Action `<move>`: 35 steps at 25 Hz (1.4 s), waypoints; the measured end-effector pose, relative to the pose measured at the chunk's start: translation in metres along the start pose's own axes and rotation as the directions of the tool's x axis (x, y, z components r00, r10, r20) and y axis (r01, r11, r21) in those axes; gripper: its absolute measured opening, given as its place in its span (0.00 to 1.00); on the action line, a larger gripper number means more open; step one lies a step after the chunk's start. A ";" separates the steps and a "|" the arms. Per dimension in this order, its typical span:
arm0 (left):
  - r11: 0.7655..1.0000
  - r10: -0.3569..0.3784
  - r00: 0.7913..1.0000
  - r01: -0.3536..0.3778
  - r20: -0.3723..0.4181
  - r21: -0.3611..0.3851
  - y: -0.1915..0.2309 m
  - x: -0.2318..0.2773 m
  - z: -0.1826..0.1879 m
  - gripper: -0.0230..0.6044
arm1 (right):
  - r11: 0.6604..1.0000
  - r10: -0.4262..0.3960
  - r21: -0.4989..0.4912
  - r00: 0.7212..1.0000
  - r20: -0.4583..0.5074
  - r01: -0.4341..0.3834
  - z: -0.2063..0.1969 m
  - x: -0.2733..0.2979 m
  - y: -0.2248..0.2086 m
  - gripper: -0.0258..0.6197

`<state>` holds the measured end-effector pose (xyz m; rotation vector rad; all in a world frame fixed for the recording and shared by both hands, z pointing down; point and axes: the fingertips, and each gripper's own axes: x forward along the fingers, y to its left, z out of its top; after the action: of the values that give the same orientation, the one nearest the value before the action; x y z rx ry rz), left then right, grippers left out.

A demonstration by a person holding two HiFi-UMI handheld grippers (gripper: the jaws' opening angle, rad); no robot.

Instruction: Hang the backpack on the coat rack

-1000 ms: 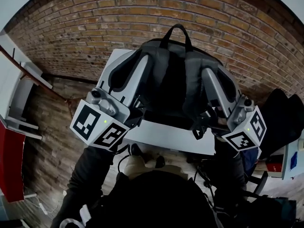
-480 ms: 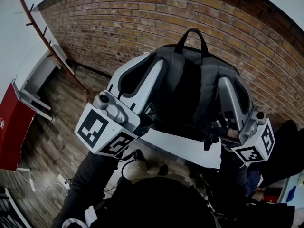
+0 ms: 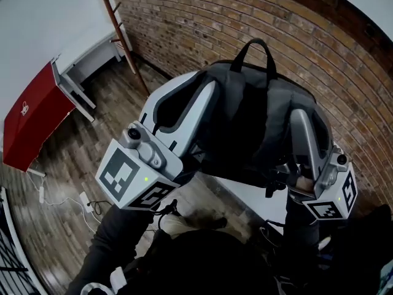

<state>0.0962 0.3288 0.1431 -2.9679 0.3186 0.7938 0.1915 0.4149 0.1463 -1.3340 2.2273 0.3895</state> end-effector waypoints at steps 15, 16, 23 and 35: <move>0.955 0.247 0.969 -0.247 0.020 0.165 0.178 -0.146 0.094 0.12 | 0.958 0.235 0.163 0.972 0.030 -0.236 -0.129 0.200 0.081 0.11; 0.952 0.256 0.967 -0.256 0.022 0.170 0.189 -0.156 0.098 0.12 | 0.955 0.243 0.170 0.969 0.031 -0.245 -0.138 0.212 0.086 0.11; 0.934 0.295 0.955 -0.295 0.027 0.202 0.262 -0.214 0.125 0.12 | 0.945 0.276 0.179 0.961 0.018 -0.275 -0.197 0.286 0.121 0.11; 0.914 0.356 0.934 -0.351 0.011 0.201 0.363 -0.249 0.116 0.12 | 0.944 0.284 0.192 0.957 -0.059 -0.268 -0.280 0.362 0.117 0.11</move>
<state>-0.2477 0.0321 0.1673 -2.7656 0.9021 0.7002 -0.1296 0.0692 0.1738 -0.9621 2.4644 0.2215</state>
